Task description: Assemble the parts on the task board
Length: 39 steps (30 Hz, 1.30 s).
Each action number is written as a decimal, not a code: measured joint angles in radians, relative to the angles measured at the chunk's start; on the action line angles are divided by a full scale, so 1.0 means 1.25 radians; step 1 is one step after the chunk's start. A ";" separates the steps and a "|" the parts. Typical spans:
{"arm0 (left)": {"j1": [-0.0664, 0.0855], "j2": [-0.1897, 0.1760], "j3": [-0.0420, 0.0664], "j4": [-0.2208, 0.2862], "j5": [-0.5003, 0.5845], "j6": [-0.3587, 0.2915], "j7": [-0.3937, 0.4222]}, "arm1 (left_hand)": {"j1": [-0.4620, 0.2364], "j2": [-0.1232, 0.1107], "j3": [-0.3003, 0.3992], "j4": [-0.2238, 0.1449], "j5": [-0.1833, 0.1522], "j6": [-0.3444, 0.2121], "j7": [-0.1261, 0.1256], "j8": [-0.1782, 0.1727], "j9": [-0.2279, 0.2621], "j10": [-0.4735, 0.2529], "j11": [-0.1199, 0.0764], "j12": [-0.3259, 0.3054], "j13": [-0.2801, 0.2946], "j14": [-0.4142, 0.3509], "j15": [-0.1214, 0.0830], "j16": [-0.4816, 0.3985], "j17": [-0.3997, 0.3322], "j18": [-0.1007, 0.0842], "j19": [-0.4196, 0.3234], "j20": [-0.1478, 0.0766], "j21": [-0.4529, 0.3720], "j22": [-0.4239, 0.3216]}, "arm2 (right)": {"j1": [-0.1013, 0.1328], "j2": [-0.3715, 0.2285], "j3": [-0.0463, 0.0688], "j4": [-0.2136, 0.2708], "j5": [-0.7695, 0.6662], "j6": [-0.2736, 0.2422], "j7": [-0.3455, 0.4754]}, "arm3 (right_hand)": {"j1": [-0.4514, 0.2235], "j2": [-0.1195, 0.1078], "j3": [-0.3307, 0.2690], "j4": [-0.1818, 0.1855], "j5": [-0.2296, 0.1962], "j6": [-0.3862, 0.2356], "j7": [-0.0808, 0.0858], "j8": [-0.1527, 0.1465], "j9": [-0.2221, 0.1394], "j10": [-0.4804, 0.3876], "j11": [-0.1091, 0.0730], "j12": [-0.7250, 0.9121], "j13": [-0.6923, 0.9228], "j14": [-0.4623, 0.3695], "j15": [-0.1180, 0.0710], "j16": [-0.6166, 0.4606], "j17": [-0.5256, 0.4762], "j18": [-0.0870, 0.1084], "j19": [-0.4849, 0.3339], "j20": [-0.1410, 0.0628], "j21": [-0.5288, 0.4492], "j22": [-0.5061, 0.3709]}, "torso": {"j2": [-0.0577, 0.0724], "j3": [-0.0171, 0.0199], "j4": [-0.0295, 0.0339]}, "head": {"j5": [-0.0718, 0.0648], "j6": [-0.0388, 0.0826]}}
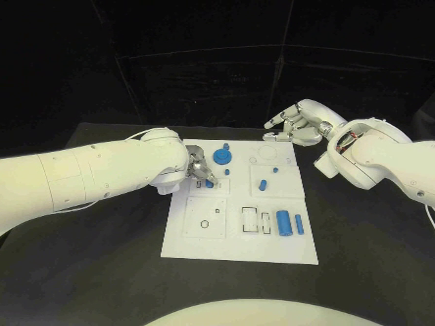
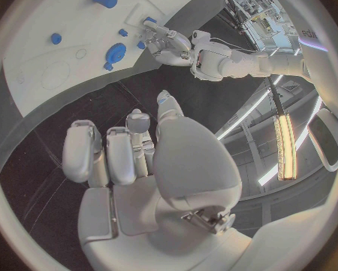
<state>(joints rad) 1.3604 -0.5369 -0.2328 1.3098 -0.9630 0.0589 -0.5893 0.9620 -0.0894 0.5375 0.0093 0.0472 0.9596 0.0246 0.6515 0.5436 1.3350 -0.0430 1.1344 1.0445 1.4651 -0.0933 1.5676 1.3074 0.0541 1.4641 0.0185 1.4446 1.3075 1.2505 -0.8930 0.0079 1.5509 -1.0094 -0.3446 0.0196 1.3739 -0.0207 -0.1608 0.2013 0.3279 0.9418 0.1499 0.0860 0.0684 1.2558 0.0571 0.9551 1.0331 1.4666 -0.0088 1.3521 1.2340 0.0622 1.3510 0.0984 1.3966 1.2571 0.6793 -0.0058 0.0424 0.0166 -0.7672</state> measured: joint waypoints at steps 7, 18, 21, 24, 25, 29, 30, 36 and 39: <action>-0.001 0.001 -0.001 -0.004 0.000 0.006 -0.002 | -0.019 0.004 -0.012 0.016 0.000 0.006 -0.005 0.003 0.001 0.003 -0.003 0.004 0.006 -0.001 -0.001 0.000 0.000 0.000 0.003 -0.003 0.004 0.000 | 0.000 0.000 0.000 0.000 0.000 0.001 0.000 | 0.000 0.000 0.000 0.000 0.000 0.000 0.000 0.000 0.000 0.000 0.000 0.000 0.000 0.000 0.000 0.000 0.000 0.000 0.000 0.000 0.000 0.000 | 0.000 -0.0003 0.0005 | -0.001 -0.001; -0.002 0.008 -0.001 -0.017 0.000 0.005 -0.003 | -0.072 -0.001 -0.046 0.061 0.000 0.015 -0.005 0.012 0.002 0.008 -0.003 0.007 0.006 0.002 -0.004 0.000 0.000 0.000 0.003 -0.003 0.004 0.000 | 0.000 0.001 0.000 0.000 0.000 0.001 0.000 | 0.000 0.000 -0.005 0.001 0.000 0.000 0.000 0.000 0.000 0.000 0.000 -0.003 -0.003 0.000 0.000 -0.004 -0.004 0.000 0.000 0.000 -0.003 -0.003 | 0.000 -0.0005 0.0008 | -0.002 -0.001; -0.002 0.009 -0.001 -0.019 0.000 0.005 -0.004 | -0.086 -0.005 -0.060 0.076 0.000 0.016 -0.004 0.012 0.003 0.008 -0.003 0.007 0.005 0.002 -0.004 0.000 0.000 0.000 0.003 -0.003 0.008 0.000 | 0.000 0.001 0.000 0.000 0.000 0.001 0.000 | 0.000 0.000 -0.010 0.001 -0.007 0.000 0.000 0.000 0.000 0.000 0.000 -0.004 -0.005 0.000 0.000 -0.009 -0.007 0.000 -0.002 -0.002 -0.006 -0.006 | 0.000 -0.0005 0.0009 | -0.003 -0.001; -0.002 0.010 -0.001 -0.020 0.000 0.005 -0.004 | -0.089 -0.005 -0.076 0.084 0.000 0.017 -0.005 0.015 0.004 0.008 -0.003 0.007 0.005 0.002 -0.004 0.000 0.000 0.000 0.003 -0.003 0.008 0.000 | 0.000 0.001 0.000 0.000 0.000 0.001 0.000 | 0.000 0.000 -0.015 0.002 -0.019 0.000 0.000 0.000 0.000 0.000 0.000 -0.004 -0.006 0.000 0.000 -0.009 -0.008 0.000 -0.003 -0.003 -0.007 -0.007 | 0.000 -0.0003 0.0009 | -0.003 -0.001; -0.002 0.011 -0.001 -0.020 0.000 0.005 -0.004 | -0.089 -0.005 -0.079 0.087 0.000 0.019 -0.007 0.015 0.004 0.010 -0.005 0.007 0.005 0.002 -0.004 0.000 0.000 0.000 0.003 -0.003 0.008 0.000 | 0.000 0.001 0.000 0.000 0.000 0.001 0.000 | 0.000 0.000 -0.015 0.002 -0.022 0.000 0.000 0.000 0.000 0.000 0.000 -0.004 -0.006 0.000 0.000 -0.009 -0.008 0.000 -0.003 -0.003 -0.007 -0.007 | 0.000 -0.0003 0.0009 | -0.003 -0.001; -0.002 0.012 -0.001 -0.020 0.000 0.004 -0.004 | -0.092 -0.009 -0.089 0.088 0.000 0.019 -0.007 0.019 0.005 0.011 -0.006 0.007 0.005 0.002 -0.004 0.000 0.000 0.000 0.000 -0.006 0.011 0.000 | 0.000 0.001 0.000 0.000 0.000 0.001 0.000 | 0.000 0.000 -0.015 0.002 -0.022 0.000 0.000 0.000 0.000 0.000 0.000 -0.004 -0.006 0.000 0.000 -0.009 -0.009 0.000 -0.003 -0.003 -0.007 -0.008 | 0.000 -0.0003 0.0009 | -0.004 -0.002; -0.002 0.012 -0.001 -0.020 0.000 0.004 -0.004 | -0.092 -0.009 -0.089 0.089 0.000 0.019 -0.007 0.019 0.005 0.011 -0.006 0.007 0.005 0.002 -0.004 0.000 0.000 0.000 0.000 -0.006 0.011 0.000 | 0.000 0.001 0.000 0.000 0.000 0.001 0.000 | 0.000 0.000 -0.015 0.002 -0.022 0.000 0.000 0.000 0.000 0.000 0.000 -0.004 -0.006 0.000 0.000 -0.009 -0.009 0.000 -0.003 -0.003 -0.007 -0.008 | 0.000 -0.0004 0.0008 | -0.004 -0.002; -0.002 0.013 -0.001 -0.020 0.000 0.004 -0.004 | -0.092 -0.009 -0.094 0.087 0.000 0.019 -0.007 0.019 0.005 0.011 -0.006 0.007 0.005 0.002 -0.004 0.000 0.000 0.000 0.000 -0.006 0.011 0.000 | 0.000 0.001 0.000 0.000 0.000 0.001 0.000 | -0.003 0.003 -0.018 0.004 -0.022 0.000 0.000 0.000 0.000 0.000 0.000 -0.004 -0.006 0.000 0.000 -0.009 -0.009 0.000 -0.003 -0.003 -0.007 -0.008 | 0.000 -0.0004 0.0009 | -0.005 -0.002; -0.002 0.013 -0.001 -0.019 0.000 0.004 -0.004 | -0.092 -0.009 -0.094 0.087 0.000 0.019 -0.007 0.019 0.005 0.011 -0.006 0.007 0.004 0.002 -0.004 0.000 0.000 0.000 0.000 -0.006 0.011 0.000 | 0.000 0.000 0.000 0.000 0.000 0.001 0.000 | -0.003 0.003 -0.018 0.004 -0.027 0.000 0.000 0.000 0.000 0.000 0.000 -0.004 -0.007 0.000 0.000 -0.011 -0.009 0.000 -0.003 -0.003 -0.007 -0.008 | 0.000 -0.0005 0.0009 | -0.006 -0.002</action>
<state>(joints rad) 1.3584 -0.5209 -0.2340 1.2856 -0.9627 0.0633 -0.5945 0.8470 -0.1001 0.4195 0.1184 0.0471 0.9830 0.0159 0.6747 0.5496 1.3490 -0.0501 1.1431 1.0500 1.4670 -0.0982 1.5676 1.3074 0.0542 1.4640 0.0114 1.4578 1.3075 1.2506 -0.8925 0.0079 1.5509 -1.0094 -0.3437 0.0196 1.3698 -0.0167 -0.1830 0.2069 0.2947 0.9418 0.1499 0.0860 0.0684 1.2558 0.0571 0.9502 1.0248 1.4666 -0.0088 1.3389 1.2229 0.0621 1.3471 0.0945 1.3882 1.2473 0.6790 -0.0064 0.0435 0.0097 -0.7694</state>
